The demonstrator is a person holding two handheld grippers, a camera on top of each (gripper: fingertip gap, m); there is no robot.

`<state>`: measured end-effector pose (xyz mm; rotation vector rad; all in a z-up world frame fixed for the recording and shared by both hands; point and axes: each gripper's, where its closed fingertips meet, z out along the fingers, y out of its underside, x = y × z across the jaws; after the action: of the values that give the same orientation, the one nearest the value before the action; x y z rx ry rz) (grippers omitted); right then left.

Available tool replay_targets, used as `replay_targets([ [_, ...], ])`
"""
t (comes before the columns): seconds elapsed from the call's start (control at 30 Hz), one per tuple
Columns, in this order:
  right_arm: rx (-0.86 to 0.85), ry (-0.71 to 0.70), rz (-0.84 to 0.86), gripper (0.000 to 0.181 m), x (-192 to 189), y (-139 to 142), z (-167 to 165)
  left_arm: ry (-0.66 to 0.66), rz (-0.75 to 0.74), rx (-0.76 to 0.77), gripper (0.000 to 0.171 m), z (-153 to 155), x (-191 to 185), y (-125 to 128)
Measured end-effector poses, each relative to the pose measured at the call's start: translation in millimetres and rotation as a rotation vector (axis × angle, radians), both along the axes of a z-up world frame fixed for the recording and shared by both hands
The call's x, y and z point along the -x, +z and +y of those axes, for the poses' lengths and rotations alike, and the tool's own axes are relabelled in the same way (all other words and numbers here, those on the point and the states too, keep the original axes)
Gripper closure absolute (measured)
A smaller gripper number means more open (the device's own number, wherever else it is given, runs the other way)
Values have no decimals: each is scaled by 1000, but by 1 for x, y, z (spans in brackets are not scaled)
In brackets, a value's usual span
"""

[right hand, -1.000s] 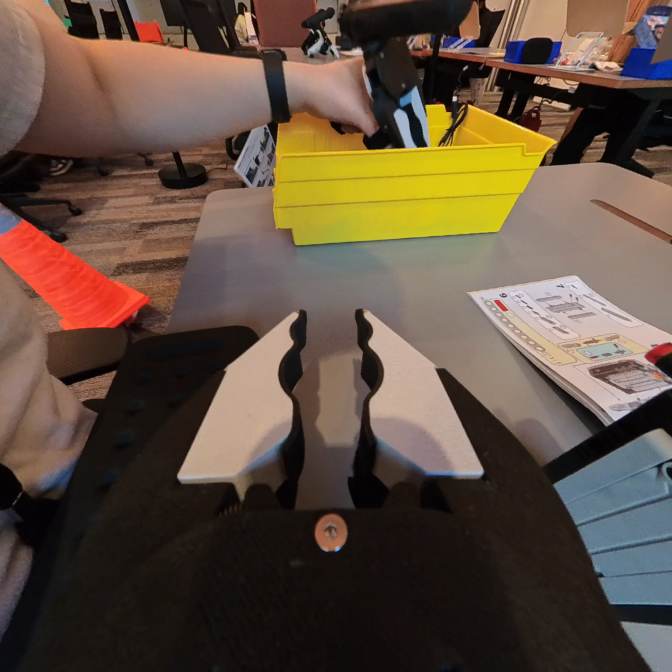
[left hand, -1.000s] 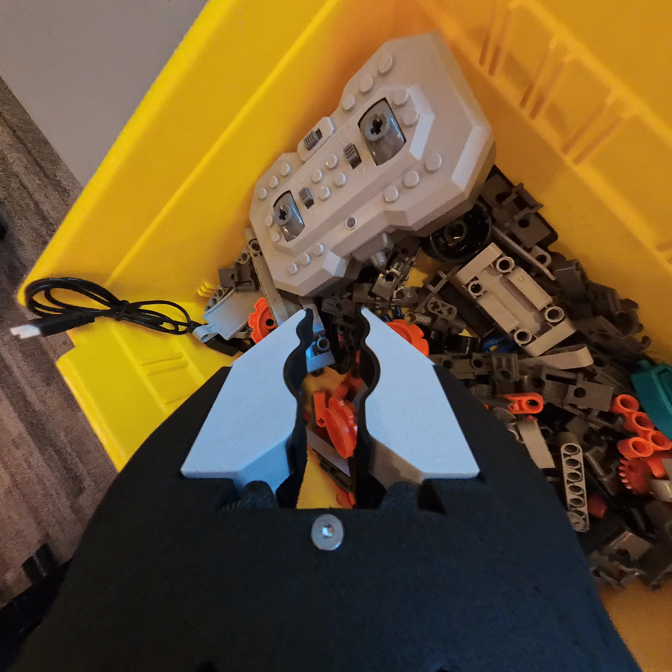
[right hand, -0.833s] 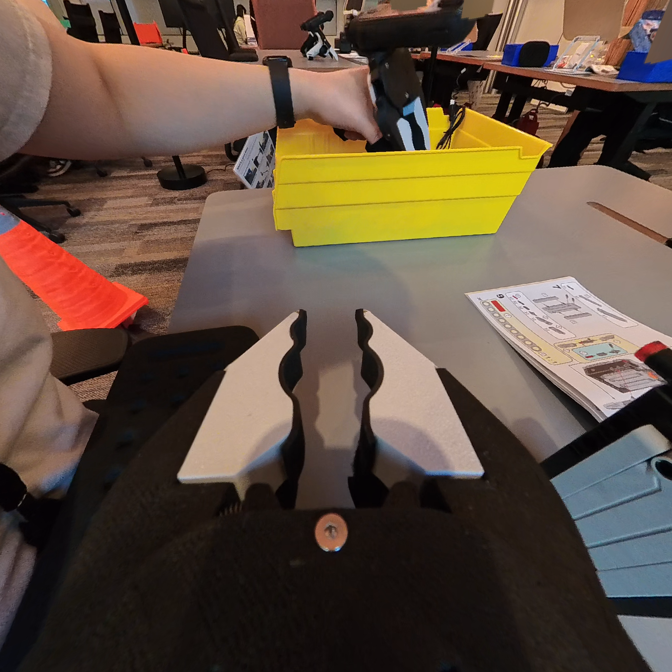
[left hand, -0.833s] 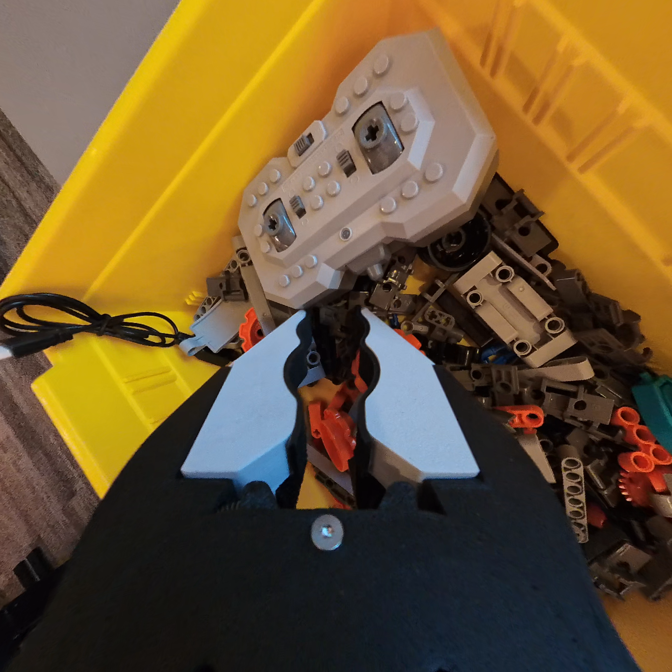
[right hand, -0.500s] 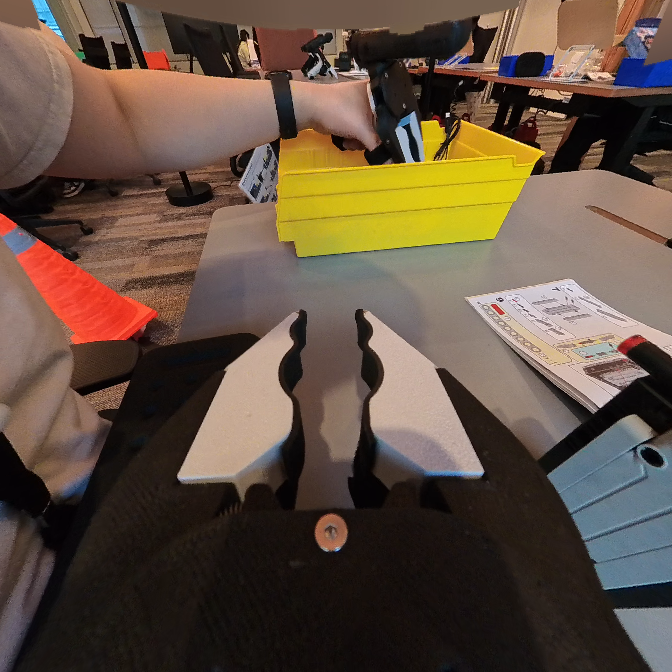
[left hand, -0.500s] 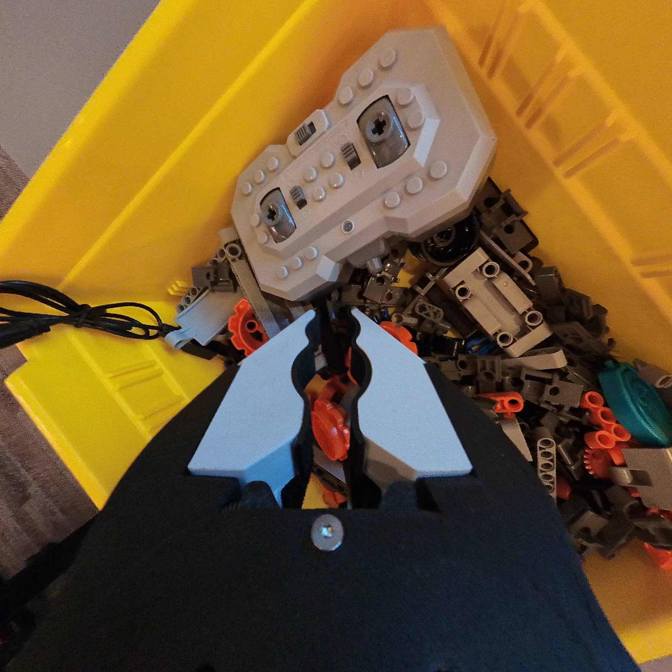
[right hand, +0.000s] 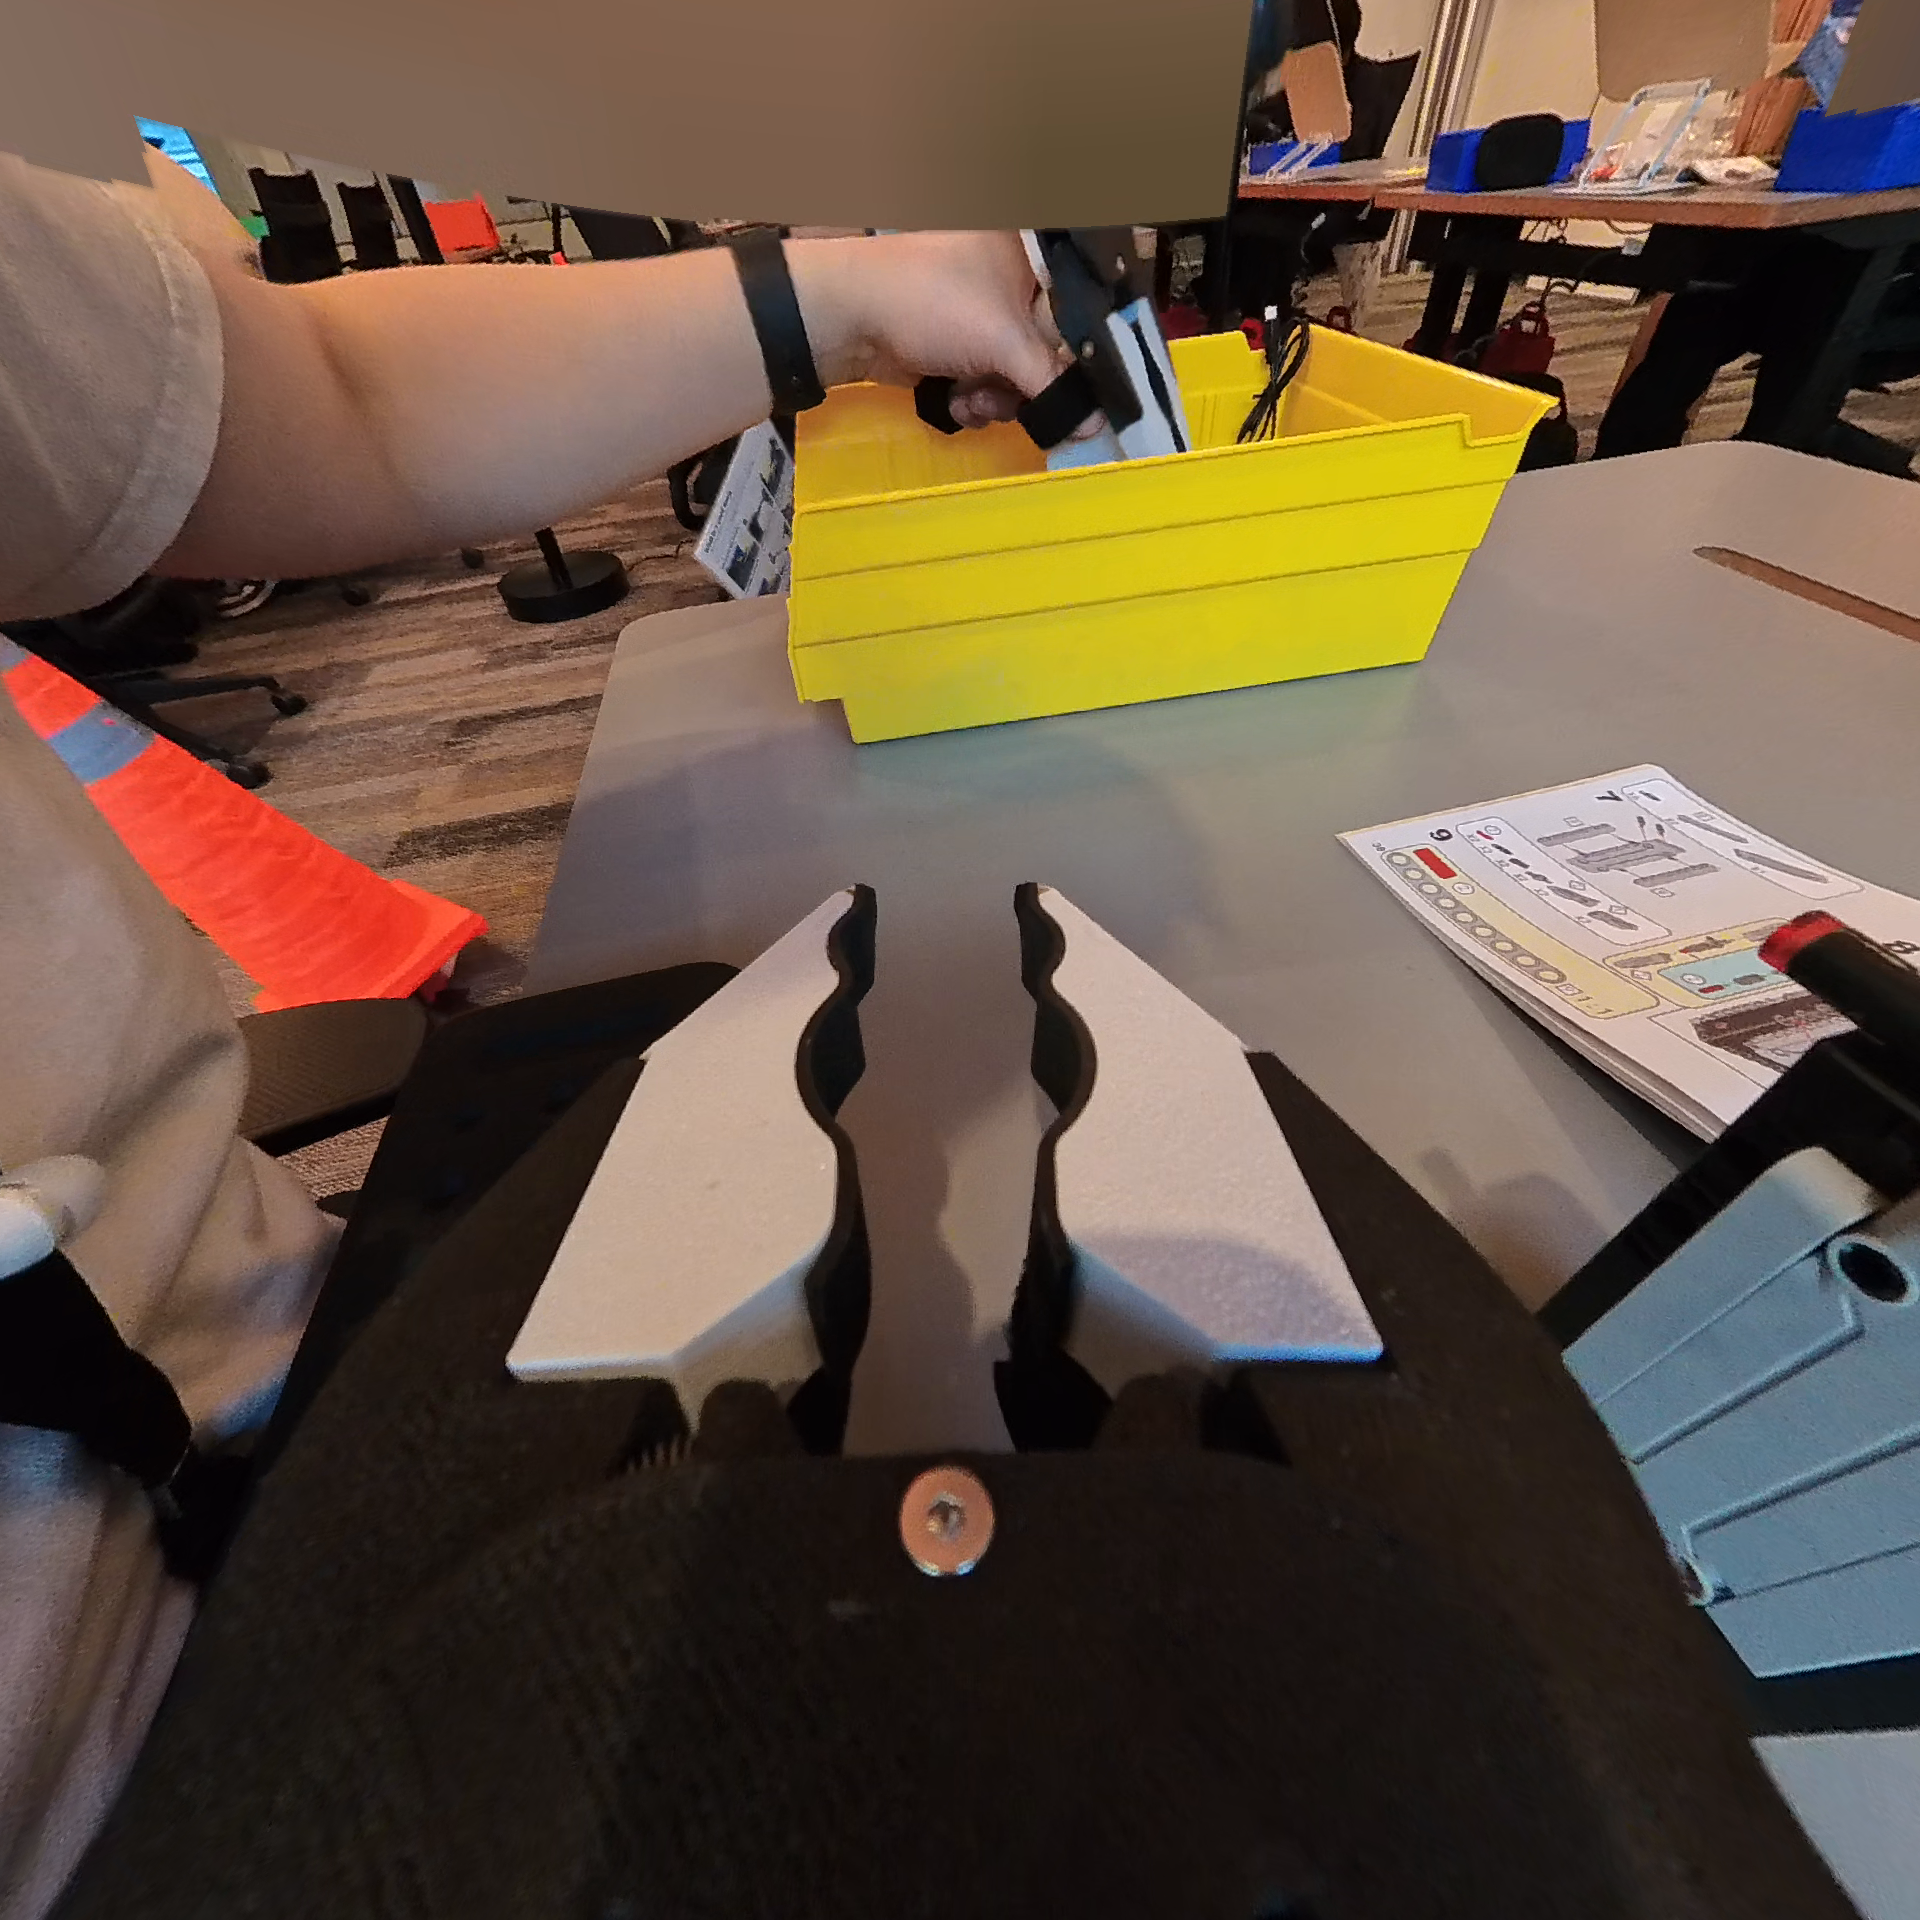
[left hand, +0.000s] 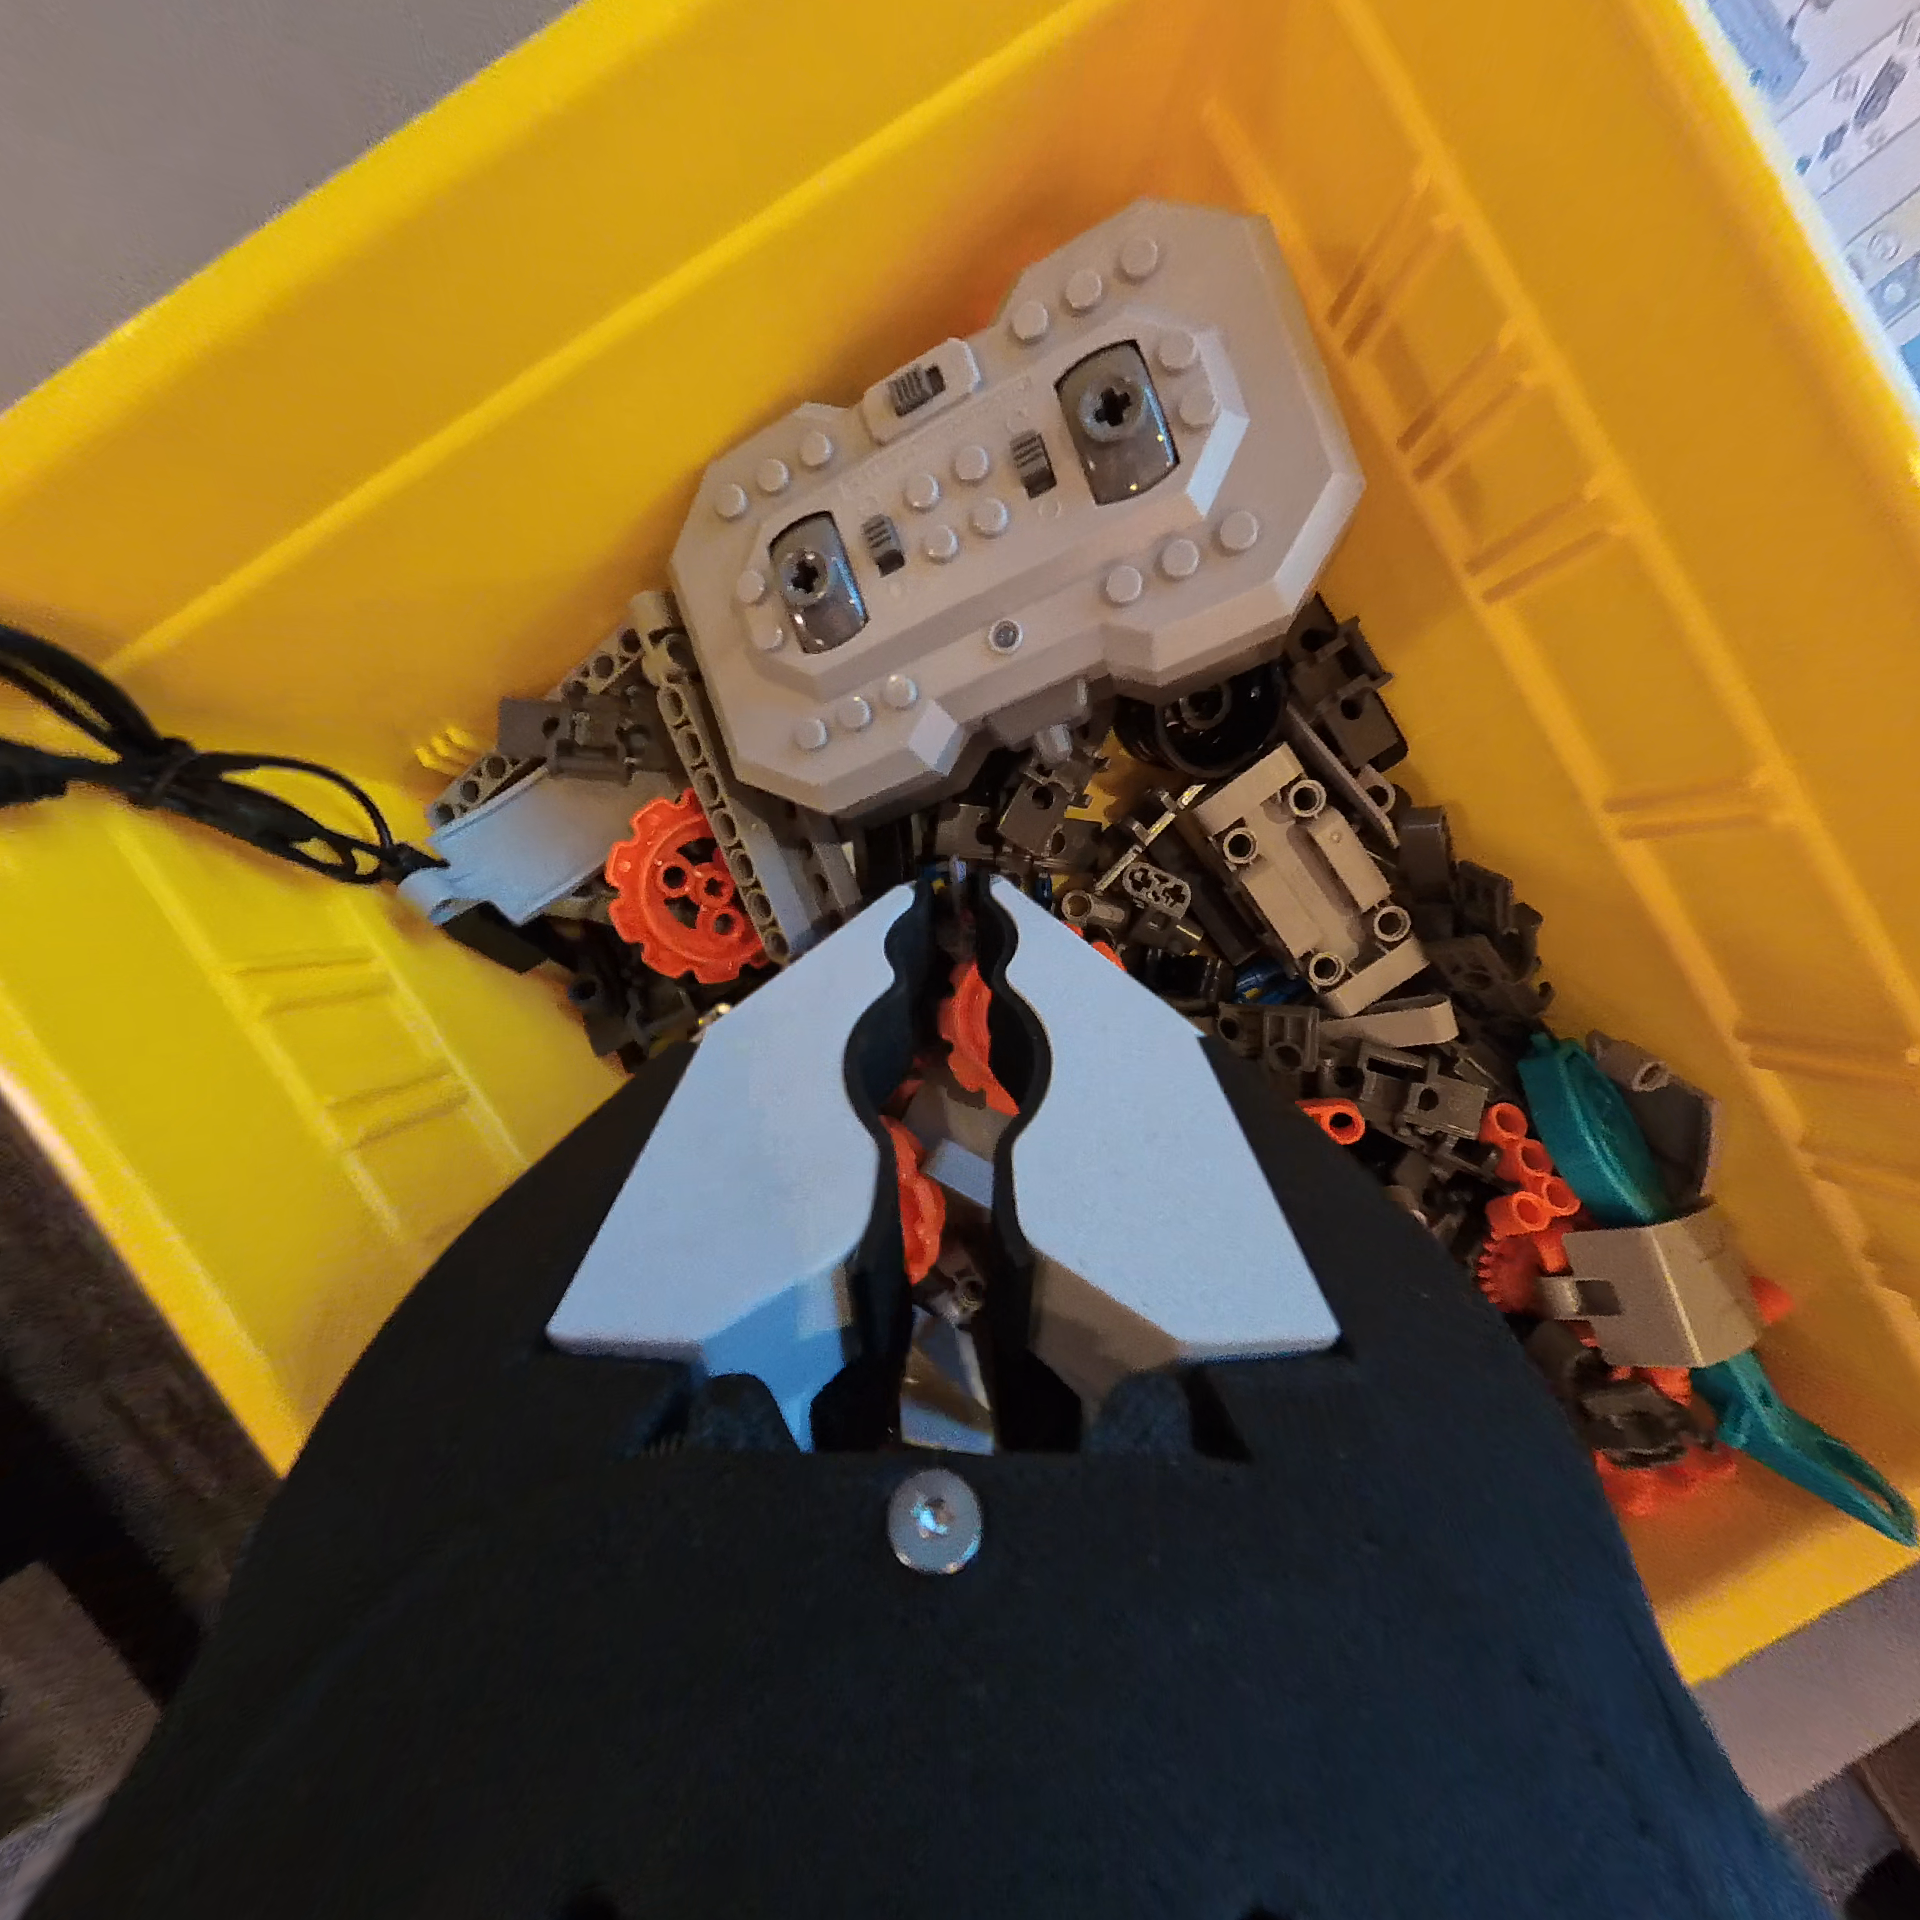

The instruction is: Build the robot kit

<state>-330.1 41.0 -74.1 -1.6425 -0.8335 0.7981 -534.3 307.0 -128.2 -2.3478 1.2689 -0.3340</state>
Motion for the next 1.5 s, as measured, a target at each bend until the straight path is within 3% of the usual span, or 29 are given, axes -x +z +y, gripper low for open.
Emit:
replay_targets([
  [0.43,19,5,-5,154,2,-3,0,155,-315,140,167,-16,1,43],
  [0.63,28,13,-3,154,3,-4,-1,139,-112,6,166,-12,18,27],
  [0.73,27,15,-8,154,3,-4,-1,171,-77,-12,166,-6,18,19],
  [0.83,27,12,-9,154,3,-5,-1,188,-48,-70,147,4,16,20],
  [0.93,40,13,-6,154,3,-7,0,39,-71,-149,145,-2,-9,29],
  [1.03,47,15,-3,154,3,-7,0,-157,-12,-167,153,-13,-22,16],
  [1.13,46,16,-9,154,3,-8,0,-179,32,-123,146,-9,-21,0],
  [1.33,53,16,-11,154,2,-9,0,-229,134,-124,146,-4,-16,-21],
  [1.5,57,19,-3,154,3,-8,0,-218,141,-149,159,-4,-17,-20],
])
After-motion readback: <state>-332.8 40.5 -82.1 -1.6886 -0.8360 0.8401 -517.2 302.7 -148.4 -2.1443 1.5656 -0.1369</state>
